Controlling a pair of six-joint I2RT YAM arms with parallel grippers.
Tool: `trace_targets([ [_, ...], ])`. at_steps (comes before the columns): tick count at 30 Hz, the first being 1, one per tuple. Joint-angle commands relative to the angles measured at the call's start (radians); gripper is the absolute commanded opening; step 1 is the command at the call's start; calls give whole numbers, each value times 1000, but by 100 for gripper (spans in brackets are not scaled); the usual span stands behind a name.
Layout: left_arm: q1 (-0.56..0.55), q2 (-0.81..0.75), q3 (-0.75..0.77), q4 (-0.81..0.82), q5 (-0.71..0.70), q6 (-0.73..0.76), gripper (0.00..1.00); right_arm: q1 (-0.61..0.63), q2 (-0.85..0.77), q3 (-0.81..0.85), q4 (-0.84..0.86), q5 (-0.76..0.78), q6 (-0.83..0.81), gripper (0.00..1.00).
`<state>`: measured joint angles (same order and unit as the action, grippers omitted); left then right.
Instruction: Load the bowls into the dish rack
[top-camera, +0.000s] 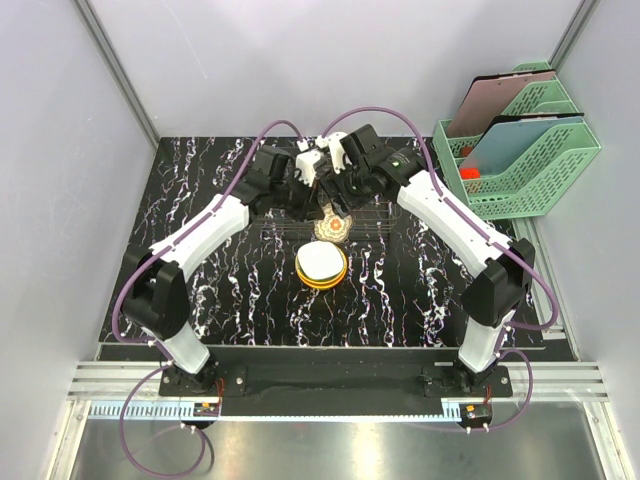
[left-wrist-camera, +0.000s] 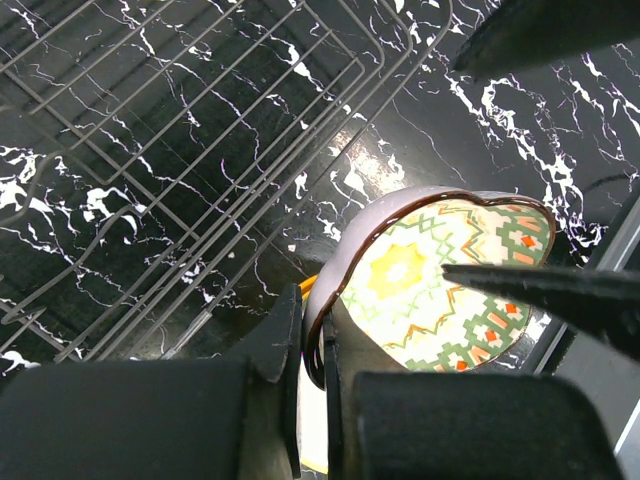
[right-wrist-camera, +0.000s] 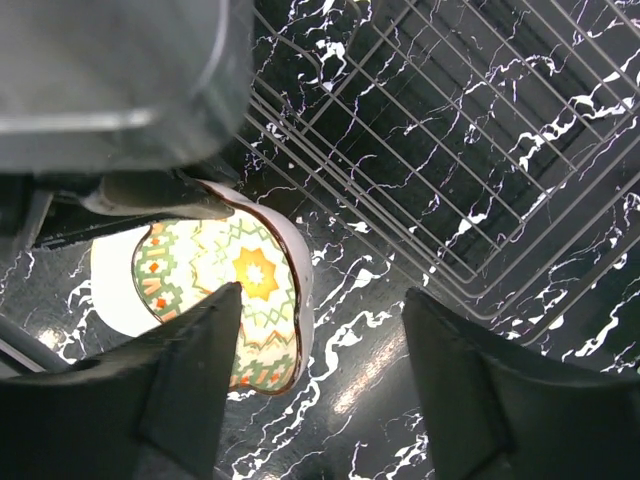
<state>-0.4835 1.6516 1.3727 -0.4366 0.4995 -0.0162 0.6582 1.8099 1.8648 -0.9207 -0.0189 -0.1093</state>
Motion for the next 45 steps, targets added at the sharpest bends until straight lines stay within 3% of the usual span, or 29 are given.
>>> trace_targets([
  [1, 25, -33, 45, 19, 43, 9, 0, 3, -44, 20, 20, -19, -23, 77],
  [7, 88, -55, 60, 16, 92, 10, 0, -12, -107, -33, 20, -91, -43, 82],
  [16, 131, -137, 34, 18, 341, 87, 0, -236, -115, -65, 5, -753, 40, 82],
  [25, 126, -145, 34, 19, 413, 105, 0, -258, -1, -29, -4, -1094, 129, 86],
  [34, 88, -138, 32, 19, 370, 128, 0, -261, 40, -39, -1, -1228, 154, 90],
  [45, 42, -150, 39, -7, 294, 185, 0, -259, 77, -58, 17, -1208, 175, 86],
])
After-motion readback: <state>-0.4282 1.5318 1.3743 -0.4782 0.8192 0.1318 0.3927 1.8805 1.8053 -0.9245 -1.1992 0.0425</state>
